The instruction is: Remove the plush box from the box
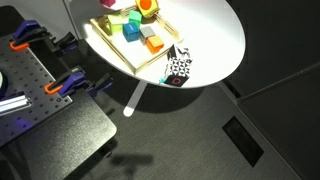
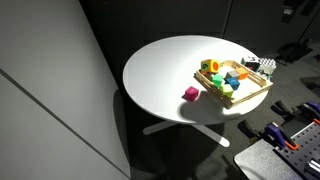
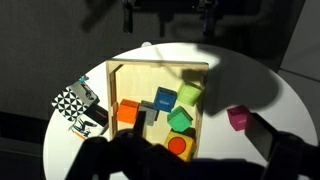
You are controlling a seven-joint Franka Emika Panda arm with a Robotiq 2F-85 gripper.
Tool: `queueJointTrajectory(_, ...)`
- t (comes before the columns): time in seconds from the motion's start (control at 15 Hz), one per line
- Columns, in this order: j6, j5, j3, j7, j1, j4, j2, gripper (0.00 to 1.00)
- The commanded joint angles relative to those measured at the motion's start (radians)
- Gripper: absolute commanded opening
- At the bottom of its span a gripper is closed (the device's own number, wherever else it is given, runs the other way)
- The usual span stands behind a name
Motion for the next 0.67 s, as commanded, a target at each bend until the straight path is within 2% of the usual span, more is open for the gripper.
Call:
queueJointTrajectory(0.0, -0.02, 0.018, -0.007, 0.012, -0.014, 0.058, 0.053, 1.0)
queueJointTrajectory(0.6, -0.053, 0.048, -0.037, 0.006, -0.03, 0.197, 0.252, 1.0)
